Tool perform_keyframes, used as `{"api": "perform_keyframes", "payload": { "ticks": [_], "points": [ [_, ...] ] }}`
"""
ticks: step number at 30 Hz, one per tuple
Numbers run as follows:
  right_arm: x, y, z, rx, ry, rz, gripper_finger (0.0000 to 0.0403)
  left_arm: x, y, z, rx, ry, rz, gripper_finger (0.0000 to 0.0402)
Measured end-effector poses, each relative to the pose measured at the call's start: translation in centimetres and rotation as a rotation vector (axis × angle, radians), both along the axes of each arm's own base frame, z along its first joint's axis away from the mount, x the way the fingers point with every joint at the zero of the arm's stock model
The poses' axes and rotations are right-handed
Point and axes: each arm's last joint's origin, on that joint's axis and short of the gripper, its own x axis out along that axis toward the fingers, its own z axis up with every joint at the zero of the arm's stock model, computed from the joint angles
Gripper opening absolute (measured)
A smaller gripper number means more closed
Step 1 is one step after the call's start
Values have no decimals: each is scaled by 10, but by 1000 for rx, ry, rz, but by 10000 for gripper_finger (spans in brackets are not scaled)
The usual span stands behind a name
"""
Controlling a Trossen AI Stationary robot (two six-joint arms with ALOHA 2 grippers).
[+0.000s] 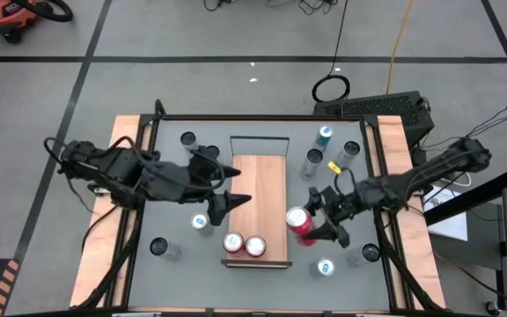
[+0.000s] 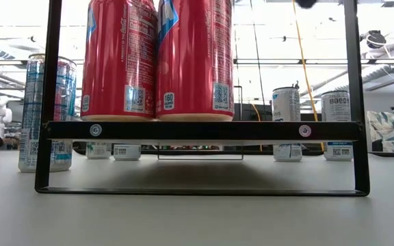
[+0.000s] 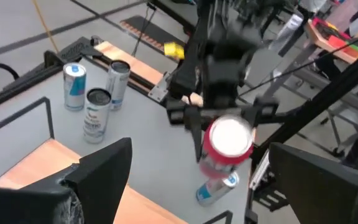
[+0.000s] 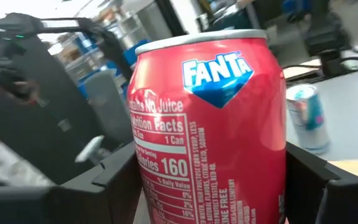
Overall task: Sort soda cans
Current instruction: Put the red soda can on the shelf and align it with the other red soda cans
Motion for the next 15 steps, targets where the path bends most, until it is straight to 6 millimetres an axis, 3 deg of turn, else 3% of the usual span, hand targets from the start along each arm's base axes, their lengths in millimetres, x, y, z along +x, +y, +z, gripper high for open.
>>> {"api": "perform_keyframes", "payload": {
  "ticks": [5,15],
  "points": [
    [-2,9,-37,-47,-26,-93,262,6,-3,-5,17,12,18,380],
    [14,20,-72,-116,9,-160,263,36,-15,-33,60,101,17,380]
  ]
}}
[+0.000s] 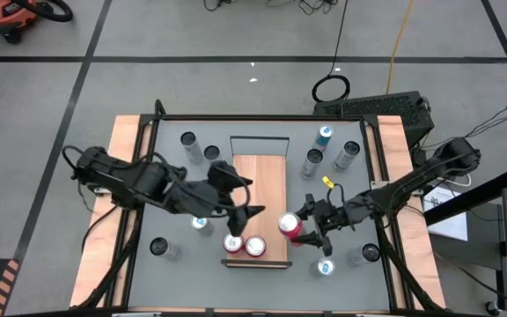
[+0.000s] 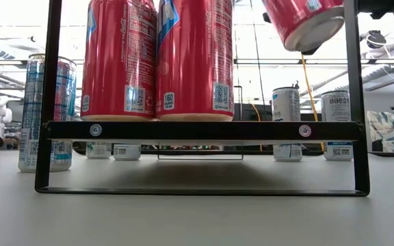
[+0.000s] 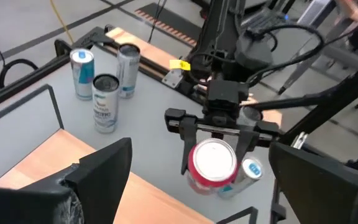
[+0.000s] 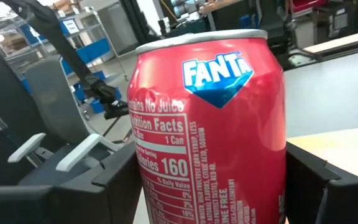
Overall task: Sort soda cans
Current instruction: Put the red soda can on the shelf and align it with the other red soda cans
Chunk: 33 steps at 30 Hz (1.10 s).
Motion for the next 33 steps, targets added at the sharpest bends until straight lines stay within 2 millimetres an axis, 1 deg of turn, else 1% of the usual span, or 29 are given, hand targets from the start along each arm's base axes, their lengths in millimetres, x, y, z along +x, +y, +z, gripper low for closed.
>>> {"api": "perform_keyframes", "payload": {
  "ticks": [7,14,21,25,28,33],
  "points": [
    [15,12,-24,22,23,4,263,21,-9,-20,-7,44,-23,380],
    [24,16,-40,10,41,-10,263,30,-13,-29,-28,66,-30,380],
    [28,17,-53,-12,71,-30,263,47,-17,-49,-49,123,-67,380],
    [29,17,-55,-19,77,-36,263,56,-20,-61,-53,158,-85,380],
    [29,17,-55,-22,74,-36,263,59,-21,-66,-57,174,-94,380],
    [30,16,-57,-47,75,-44,263,67,-18,-76,-53,208,-83,380]
  ]
}}
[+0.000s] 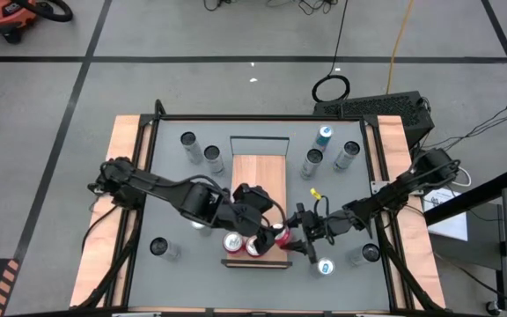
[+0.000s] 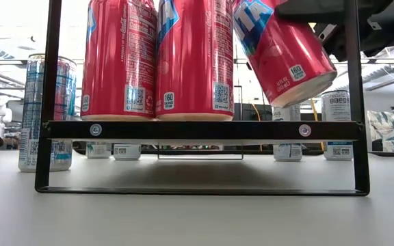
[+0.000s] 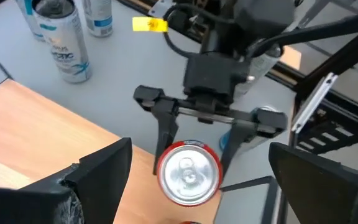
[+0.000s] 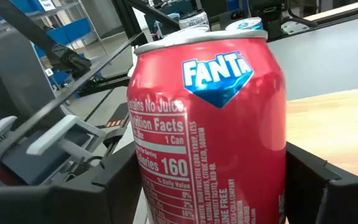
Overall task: Sort soda cans
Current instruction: Put the red soda can on the shelf and align it with the other red soda cans
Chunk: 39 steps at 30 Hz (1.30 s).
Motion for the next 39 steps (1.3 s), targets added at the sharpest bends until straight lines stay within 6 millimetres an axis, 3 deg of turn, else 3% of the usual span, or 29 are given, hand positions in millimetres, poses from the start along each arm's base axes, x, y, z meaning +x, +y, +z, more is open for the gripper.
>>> {"api": "perform_keyframes", "payload": {
  "ticks": [17,27,39],
  "points": [
    [4,-8,-1,-39,1,-44,263,12,20,-29,-12,148,69,379],
    [4,-8,-1,-34,2,-42,263,8,23,-34,-11,218,92,379],
    [4,-8,-3,-37,15,-38,263,23,20,-61,-36,296,64,379]
  ]
}}
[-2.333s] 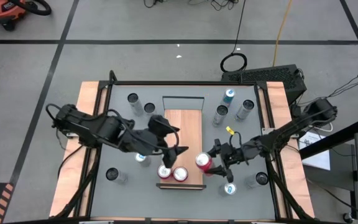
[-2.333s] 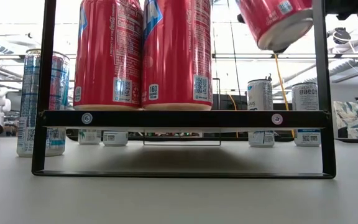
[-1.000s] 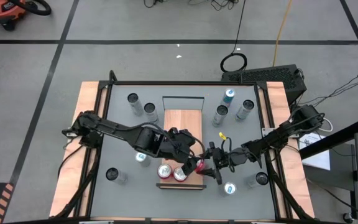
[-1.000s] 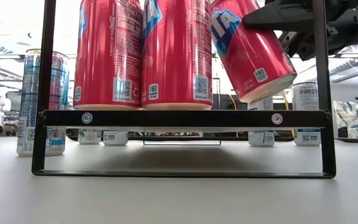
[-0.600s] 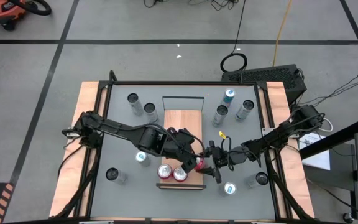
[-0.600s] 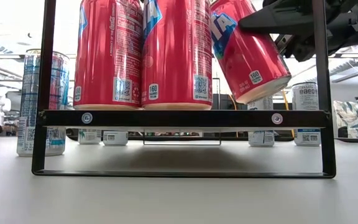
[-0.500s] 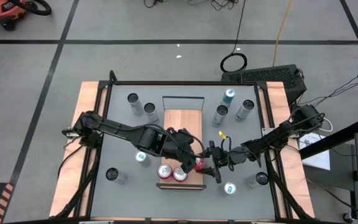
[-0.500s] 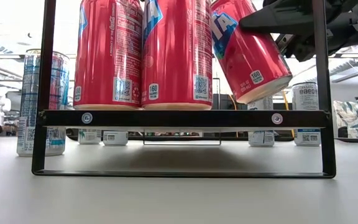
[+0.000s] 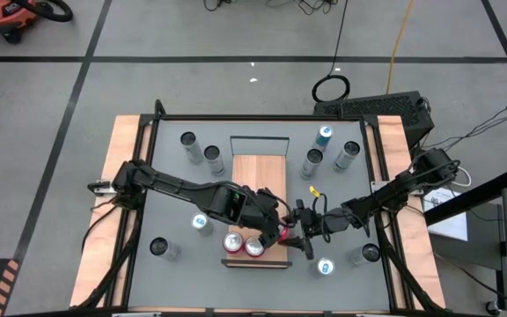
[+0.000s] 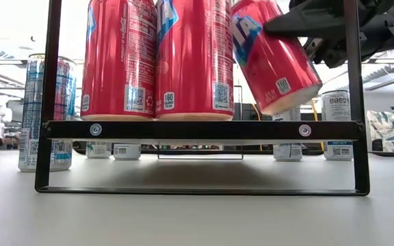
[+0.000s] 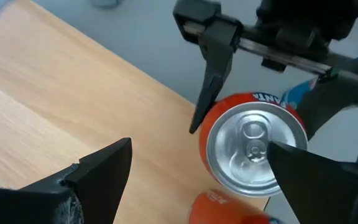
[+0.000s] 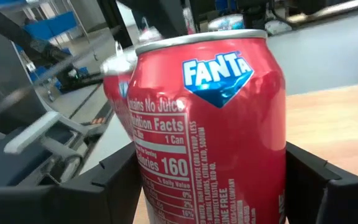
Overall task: Sort soda cans
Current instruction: Put the red soda can on the shelf and align it with the other red soda cans
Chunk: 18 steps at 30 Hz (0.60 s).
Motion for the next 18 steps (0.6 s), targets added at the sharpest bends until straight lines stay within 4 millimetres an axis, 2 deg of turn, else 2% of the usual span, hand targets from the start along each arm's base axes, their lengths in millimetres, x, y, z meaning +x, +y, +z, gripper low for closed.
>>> {"api": "perform_keyframes", "payload": {
  "ticks": [18],
  "points": [
    [0,0,-1,-14,6,3,283,7,-4,-5,-47,-26,-6,379]
  ]
}}
